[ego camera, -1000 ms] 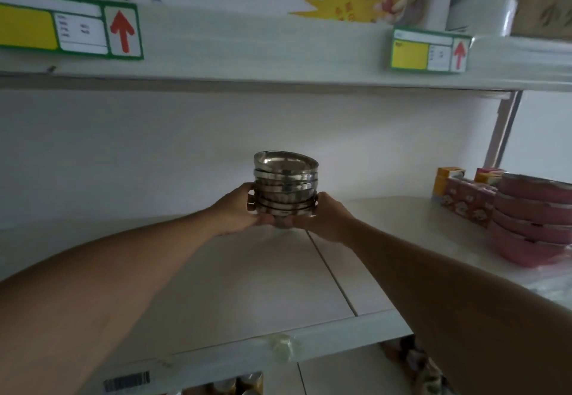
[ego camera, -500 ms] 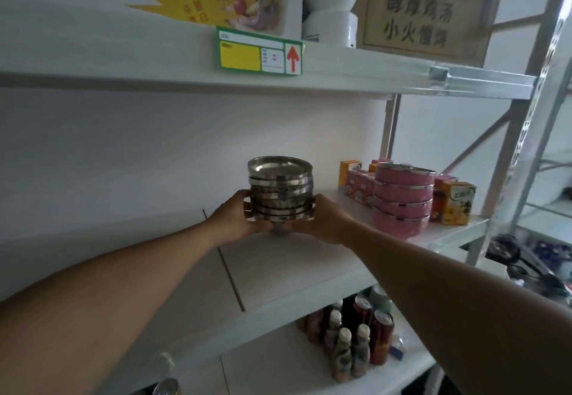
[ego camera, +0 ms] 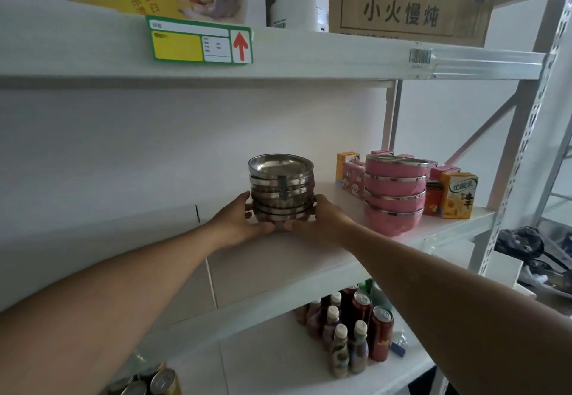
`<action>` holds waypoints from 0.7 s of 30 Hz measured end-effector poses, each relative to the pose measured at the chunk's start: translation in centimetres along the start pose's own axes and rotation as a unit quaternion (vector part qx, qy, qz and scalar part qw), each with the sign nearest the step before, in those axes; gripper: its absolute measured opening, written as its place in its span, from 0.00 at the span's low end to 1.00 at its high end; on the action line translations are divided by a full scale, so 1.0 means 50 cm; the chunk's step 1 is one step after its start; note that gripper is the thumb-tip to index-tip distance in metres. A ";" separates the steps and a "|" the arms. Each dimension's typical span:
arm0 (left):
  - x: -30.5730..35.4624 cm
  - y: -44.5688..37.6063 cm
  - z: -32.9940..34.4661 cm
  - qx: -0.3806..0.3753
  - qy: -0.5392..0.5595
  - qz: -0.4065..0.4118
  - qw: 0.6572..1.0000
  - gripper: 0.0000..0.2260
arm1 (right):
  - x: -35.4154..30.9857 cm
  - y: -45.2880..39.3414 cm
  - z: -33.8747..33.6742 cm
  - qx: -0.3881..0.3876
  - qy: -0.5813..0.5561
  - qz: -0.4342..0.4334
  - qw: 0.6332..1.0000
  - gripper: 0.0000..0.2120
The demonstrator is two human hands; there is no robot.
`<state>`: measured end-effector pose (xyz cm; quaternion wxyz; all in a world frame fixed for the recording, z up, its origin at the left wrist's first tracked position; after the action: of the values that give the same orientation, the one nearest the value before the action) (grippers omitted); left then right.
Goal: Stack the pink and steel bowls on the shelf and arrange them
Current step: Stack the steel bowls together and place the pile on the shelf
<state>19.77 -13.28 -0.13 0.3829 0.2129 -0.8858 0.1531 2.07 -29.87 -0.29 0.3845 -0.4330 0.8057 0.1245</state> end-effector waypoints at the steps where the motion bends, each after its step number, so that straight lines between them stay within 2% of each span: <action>1: -0.003 0.002 0.001 -0.004 -0.008 -0.018 1.000 0.56 | 0.001 0.002 0.000 0.000 0.001 -0.004 1.000 0.38; 4: -0.013 0.014 0.002 0.007 -0.032 -0.060 0.998 0.63 | 0.000 0.006 -0.004 0.003 -0.007 -0.024 1.000 0.27; 8: -0.021 0.042 0.002 0.032 -0.057 -0.091 0.994 0.71 | 0.021 0.003 -0.009 0.006 -0.002 -0.071 0.997 0.27; 10: -0.023 0.055 0.003 0.039 -0.070 -0.103 0.991 0.73 | 0.029 0.002 -0.012 -0.001 0.017 -0.081 0.997 0.39; 13: -0.026 0.076 0.004 0.036 -0.090 -0.117 0.988 0.70 | 0.039 0.005 -0.019 -0.025 0.039 -0.054 0.997 0.56; 17: -0.025 0.095 0.009 0.032 -0.109 -0.119 0.986 0.64 | 0.046 0.017 -0.028 -0.042 0.041 -0.038 0.998 0.60; 21: -0.009 0.087 0.005 0.030 -0.126 -0.094 0.987 0.64 | 0.041 0.047 -0.037 -0.037 0.025 -0.036 0.998 0.65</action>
<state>17.76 -9.51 -1.09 0.2744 0.3245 -0.8979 0.1145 -1.41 -30.67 -0.85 0.3520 -0.4788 0.7939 0.1289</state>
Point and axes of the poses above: each hand's wrist, its own y-axis away from the middle knuckle, its own z-axis out of the palm, x = y × z, the point moved 2 cm from there along -y, towards the middle knuckle, and after that the axes turned 3 degrees about -x, right-handed, at the moved point
